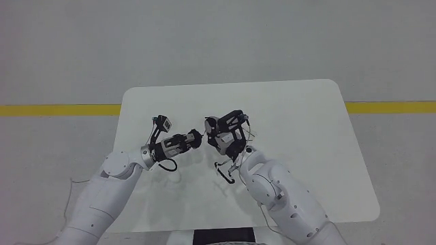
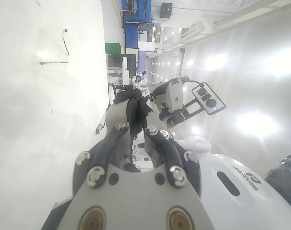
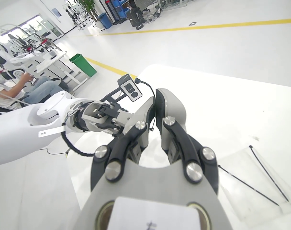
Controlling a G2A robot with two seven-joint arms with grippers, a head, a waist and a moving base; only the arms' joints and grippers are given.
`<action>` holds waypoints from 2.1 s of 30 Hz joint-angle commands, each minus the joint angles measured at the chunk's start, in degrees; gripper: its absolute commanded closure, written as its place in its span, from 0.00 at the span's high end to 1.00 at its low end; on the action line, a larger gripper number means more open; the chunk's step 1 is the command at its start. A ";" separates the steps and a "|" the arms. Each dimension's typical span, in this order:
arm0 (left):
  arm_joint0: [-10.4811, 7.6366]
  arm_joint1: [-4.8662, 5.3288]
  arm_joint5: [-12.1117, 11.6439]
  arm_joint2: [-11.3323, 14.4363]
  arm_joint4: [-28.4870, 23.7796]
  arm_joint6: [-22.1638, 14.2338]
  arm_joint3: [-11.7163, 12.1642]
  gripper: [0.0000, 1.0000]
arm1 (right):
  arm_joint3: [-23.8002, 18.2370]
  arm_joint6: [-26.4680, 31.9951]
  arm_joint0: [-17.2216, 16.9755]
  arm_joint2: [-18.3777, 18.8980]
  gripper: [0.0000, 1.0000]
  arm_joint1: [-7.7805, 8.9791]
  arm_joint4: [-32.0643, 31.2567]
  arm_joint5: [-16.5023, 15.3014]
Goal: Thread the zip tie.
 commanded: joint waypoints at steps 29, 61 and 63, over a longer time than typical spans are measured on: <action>1.80 -2.30 0.00 -0.72 12.38 12.47 -3.27 0.00 | -1.07 -0.17 -0.61 0.84 0.00 0.14 0.22 -0.04; 2.03 -4.48 0.00 -5.10 8.18 2.65 -0.96 0.00 | -1.07 -0.17 -0.61 0.84 0.00 0.14 0.22 -0.04; 2.03 -4.48 0.00 -5.10 8.18 2.65 -0.96 0.00 | -1.07 -0.17 -0.61 0.84 0.00 0.14 0.22 -0.04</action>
